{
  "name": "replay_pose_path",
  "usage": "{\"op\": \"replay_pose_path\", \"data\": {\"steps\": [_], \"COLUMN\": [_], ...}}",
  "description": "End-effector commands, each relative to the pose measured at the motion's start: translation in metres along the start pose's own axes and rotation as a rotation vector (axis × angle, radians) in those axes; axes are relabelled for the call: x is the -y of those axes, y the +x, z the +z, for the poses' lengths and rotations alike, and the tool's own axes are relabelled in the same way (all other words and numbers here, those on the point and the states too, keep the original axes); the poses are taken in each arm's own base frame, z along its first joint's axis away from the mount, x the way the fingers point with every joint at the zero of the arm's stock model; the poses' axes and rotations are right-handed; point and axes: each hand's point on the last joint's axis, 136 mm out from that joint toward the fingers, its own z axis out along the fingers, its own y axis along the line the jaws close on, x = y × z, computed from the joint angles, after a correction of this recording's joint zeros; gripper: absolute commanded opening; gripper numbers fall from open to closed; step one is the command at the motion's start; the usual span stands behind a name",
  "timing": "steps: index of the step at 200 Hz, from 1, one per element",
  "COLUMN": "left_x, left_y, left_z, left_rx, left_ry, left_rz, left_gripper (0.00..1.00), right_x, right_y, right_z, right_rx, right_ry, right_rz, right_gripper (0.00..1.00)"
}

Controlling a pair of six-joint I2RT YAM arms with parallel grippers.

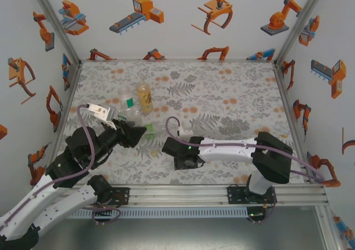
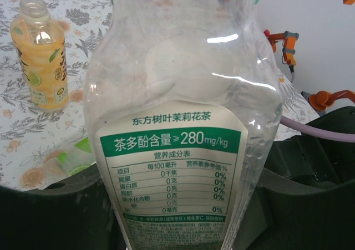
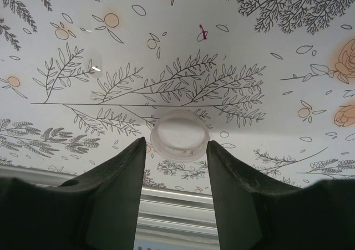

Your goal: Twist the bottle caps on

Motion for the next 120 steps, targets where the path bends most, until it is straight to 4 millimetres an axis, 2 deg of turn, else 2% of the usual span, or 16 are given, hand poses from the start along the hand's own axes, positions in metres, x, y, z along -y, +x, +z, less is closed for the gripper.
{"op": "replay_pose_path", "data": {"steps": [1,120], "left_x": [0.0057,0.0049], "left_y": [-0.0096,-0.0099], "left_z": [-0.0002,-0.0021], "left_rx": [0.038,0.039], "left_ry": [0.028,0.025], "left_rz": [-0.020,-0.020], "left_gripper": [0.08,0.08], "right_x": [-0.0015,-0.0033], "right_y": [-0.0051,-0.0012], "right_z": [-0.0027,0.0062], "right_rx": [0.018,-0.011], "right_ry": [0.015,0.022], "right_rz": [-0.023,-0.029], "right_gripper": [0.47,0.48]}}
